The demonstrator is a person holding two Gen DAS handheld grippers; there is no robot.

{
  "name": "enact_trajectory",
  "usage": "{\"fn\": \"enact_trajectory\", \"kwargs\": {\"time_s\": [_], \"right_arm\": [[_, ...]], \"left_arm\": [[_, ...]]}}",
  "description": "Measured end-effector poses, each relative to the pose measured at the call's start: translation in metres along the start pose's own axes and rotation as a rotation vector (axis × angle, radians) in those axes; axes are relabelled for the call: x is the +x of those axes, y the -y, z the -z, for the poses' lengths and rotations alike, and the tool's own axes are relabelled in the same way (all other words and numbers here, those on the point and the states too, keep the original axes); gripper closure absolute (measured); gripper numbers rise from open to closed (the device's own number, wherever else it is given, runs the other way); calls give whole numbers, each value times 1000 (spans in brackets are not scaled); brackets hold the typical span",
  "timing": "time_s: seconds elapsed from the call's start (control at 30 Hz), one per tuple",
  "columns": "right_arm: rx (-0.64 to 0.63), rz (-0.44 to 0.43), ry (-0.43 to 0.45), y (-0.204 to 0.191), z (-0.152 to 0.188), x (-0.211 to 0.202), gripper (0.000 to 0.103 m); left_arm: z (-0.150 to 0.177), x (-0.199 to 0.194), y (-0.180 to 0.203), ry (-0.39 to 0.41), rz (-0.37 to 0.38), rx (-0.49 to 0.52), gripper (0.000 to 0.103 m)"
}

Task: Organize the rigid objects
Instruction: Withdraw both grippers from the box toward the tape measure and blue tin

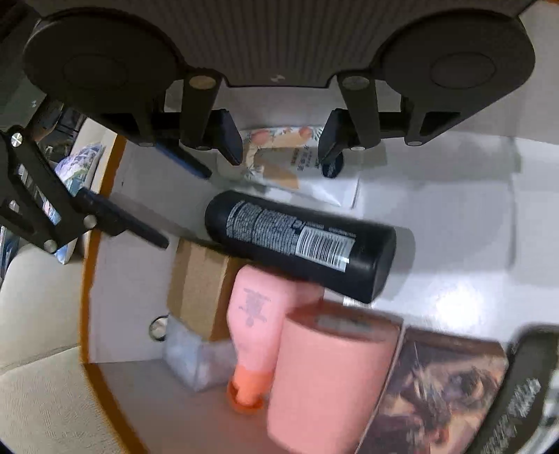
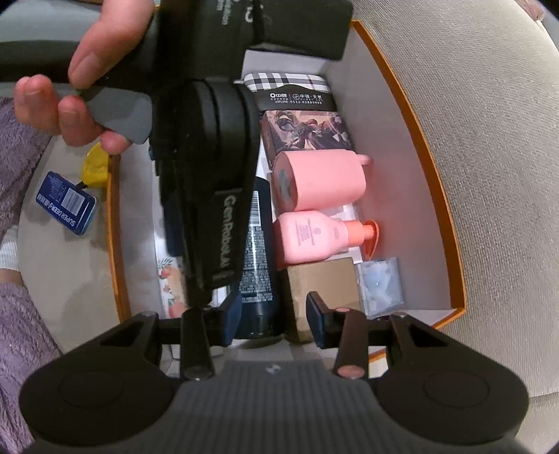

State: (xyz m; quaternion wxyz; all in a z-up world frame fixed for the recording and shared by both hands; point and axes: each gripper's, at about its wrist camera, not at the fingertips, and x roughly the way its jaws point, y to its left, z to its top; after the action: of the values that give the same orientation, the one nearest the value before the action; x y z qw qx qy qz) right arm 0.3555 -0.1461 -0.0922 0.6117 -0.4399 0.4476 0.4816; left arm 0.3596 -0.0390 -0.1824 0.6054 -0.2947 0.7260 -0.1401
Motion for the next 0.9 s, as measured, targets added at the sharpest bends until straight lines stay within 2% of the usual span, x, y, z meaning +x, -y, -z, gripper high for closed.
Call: {"fn": "enact_trajectory", "kwargs": {"time_s": [0.17,0.43,0.53,0.67,0.83,0.9], "right_arm": [[14,14,8,-3,-2,-10,62],[43,68,45,-14,-5,-44,62],[106,91,105,-19,-6,-65,62],[227,122,221,-34,-3,-92,61],[394,197,315,-76,1,-105,55],[456,192,344,-97,3,-101,55]], "left_arm": [[14,-21,15,97,-56,100,48],[55,-83,40,287,-69,251,48],[73,-117,38,374,-55,318,48],[110,-142,34,474,-56,400,48],[152,-152,12,595,-116,425,48],[167,-150,-1,628,-138,409,48]]}}
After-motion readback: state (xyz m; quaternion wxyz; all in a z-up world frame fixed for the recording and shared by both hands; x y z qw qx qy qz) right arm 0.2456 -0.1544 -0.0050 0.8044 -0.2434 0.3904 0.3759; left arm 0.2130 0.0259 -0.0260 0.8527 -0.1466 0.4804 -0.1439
